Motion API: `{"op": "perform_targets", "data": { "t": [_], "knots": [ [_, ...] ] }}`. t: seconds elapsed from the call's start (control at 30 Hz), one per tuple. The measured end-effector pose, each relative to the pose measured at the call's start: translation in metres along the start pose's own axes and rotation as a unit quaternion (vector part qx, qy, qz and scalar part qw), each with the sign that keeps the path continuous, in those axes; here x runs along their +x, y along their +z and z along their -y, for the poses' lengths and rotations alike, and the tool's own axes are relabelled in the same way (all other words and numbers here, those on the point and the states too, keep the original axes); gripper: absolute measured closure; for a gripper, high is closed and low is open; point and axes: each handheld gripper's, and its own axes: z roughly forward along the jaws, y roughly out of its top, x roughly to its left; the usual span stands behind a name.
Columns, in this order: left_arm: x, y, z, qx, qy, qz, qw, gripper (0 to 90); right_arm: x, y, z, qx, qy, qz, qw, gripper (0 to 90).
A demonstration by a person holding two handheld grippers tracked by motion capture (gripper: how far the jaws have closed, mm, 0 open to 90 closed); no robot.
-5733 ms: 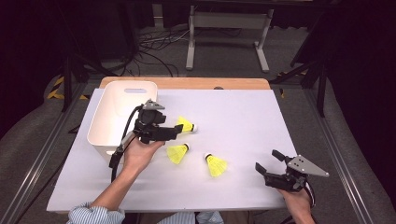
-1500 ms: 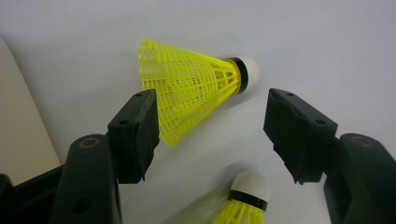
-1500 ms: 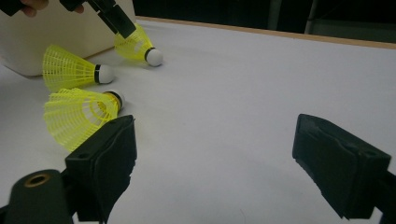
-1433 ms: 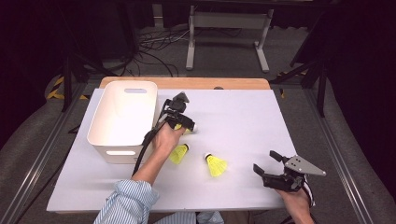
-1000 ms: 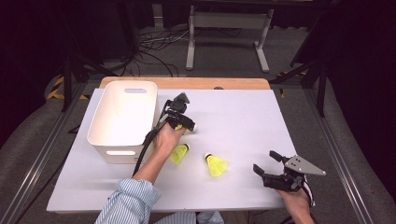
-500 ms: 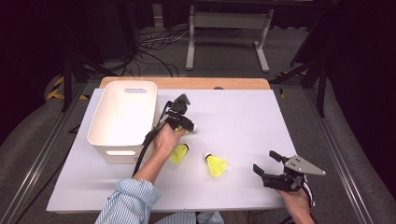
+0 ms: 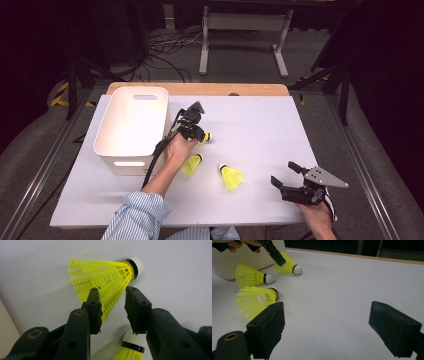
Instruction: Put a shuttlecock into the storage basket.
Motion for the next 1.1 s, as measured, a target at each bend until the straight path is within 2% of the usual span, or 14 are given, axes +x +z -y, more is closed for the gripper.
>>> {"op": "perform_targets", "data": {
  "t": [0.57, 0.73, 1.1],
  "knots": [
    [-0.0028, 0.0026, 0.0004, 0.013, 0.020, 0.032, 0.9992, 85.6, 0.0002, 0.0002, 0.0000, 0.000, -0.001, 0.000, 1.0000, 13.9],
    [-0.0043, 0.0030, 0.0001, 0.013, 0.025, 0.040, 0.9988, 87.5, 0.0000, 0.0002, 0.0000, 0.001, -0.001, 0.000, 1.0000, 13.9],
    [-0.0046, 0.0028, 0.0002, 0.016, 0.031, 0.043, 0.9984, 87.5, 0.0000, 0.0005, 0.0001, 0.001, -0.002, 0.001, 1.0000, 13.9]
  ]
}}
